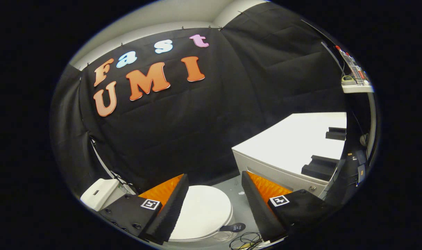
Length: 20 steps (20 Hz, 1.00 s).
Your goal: Open the toilet lid.
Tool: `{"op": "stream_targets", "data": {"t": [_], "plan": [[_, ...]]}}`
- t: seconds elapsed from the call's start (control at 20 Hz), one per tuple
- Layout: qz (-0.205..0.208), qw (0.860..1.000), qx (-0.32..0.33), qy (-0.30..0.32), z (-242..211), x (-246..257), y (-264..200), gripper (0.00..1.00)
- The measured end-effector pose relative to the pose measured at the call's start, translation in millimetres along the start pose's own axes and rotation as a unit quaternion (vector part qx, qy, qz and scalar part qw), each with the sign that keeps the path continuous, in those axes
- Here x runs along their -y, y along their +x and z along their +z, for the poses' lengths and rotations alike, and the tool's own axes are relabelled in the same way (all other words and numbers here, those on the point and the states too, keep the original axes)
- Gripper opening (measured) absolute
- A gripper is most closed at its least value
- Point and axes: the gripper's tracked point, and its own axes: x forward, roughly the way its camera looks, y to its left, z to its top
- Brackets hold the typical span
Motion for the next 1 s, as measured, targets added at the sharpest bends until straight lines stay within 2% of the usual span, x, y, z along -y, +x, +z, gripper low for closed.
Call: {"op": "stream_targets", "data": {"t": [0.3,0.55,0.75,1.0], "plan": [[-0.036,0.998,-0.058,0.008,-79,46,10,0.99],[-0.039,0.991,-0.121,0.03,-146,63,20,0.99],[-0.053,0.982,-0.166,0.068,-189,77,14,0.99],[-0.066,0.963,-0.221,0.142,-226,89,8,0.99]]}}
